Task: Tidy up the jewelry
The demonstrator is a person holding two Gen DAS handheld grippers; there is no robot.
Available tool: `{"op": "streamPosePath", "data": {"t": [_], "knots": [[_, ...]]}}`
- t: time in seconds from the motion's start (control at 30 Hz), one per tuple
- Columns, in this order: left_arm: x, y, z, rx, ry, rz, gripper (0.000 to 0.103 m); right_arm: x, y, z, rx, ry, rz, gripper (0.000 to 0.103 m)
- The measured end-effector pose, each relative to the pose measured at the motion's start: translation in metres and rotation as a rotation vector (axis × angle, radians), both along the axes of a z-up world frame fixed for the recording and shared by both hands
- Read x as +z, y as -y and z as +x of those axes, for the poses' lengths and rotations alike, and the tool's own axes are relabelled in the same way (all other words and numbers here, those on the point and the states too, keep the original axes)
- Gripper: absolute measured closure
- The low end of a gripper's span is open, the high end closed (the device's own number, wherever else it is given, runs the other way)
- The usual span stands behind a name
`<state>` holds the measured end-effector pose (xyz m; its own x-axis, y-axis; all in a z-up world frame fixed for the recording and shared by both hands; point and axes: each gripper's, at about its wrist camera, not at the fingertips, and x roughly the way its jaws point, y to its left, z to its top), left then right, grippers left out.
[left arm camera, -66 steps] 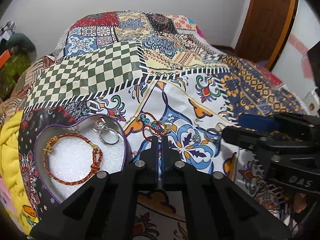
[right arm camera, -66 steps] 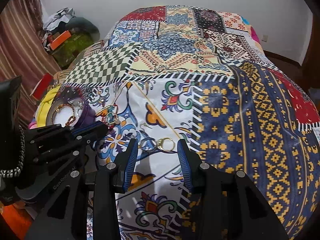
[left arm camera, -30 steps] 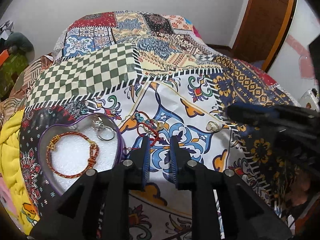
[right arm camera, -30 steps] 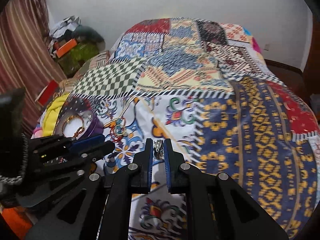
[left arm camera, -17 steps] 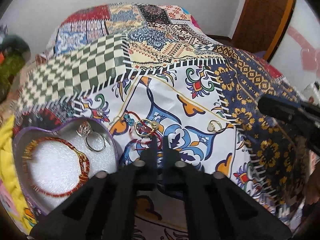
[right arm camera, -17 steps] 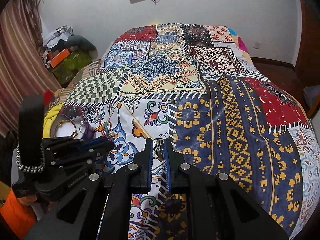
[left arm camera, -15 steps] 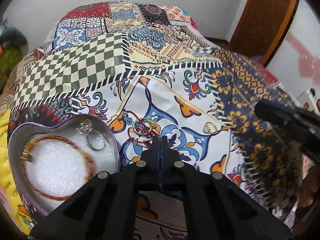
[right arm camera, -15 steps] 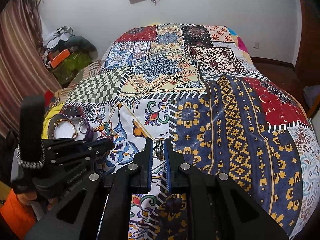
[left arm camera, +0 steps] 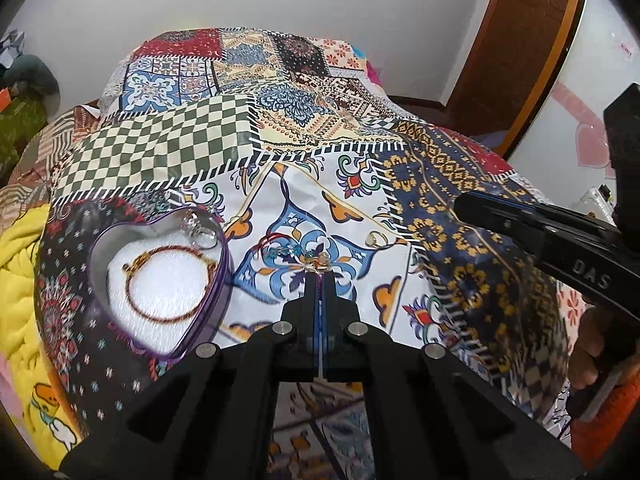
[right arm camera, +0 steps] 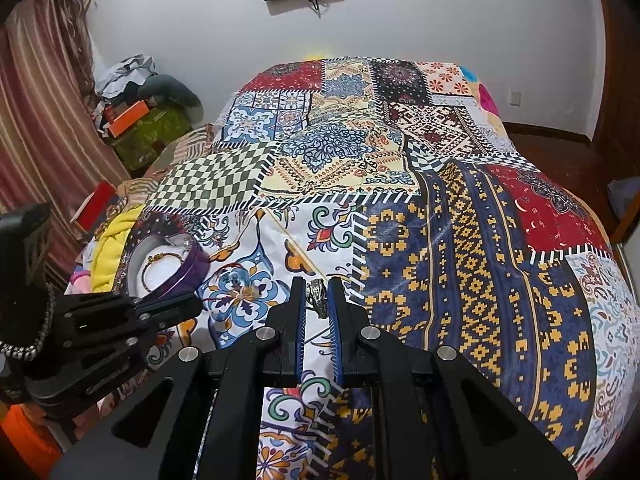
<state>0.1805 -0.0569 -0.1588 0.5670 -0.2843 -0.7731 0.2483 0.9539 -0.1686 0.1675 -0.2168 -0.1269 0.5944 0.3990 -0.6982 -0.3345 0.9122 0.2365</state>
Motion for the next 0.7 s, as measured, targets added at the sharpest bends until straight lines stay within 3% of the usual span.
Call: {"op": "streamPosePath", "data": {"t": [0.7], "knots": [[0.072,-0.027,-0.031,0.067,0.18,-0.039,0.103,0.036,-0.027,-0.023,0.044,0.084,0.001,0.093]]}}
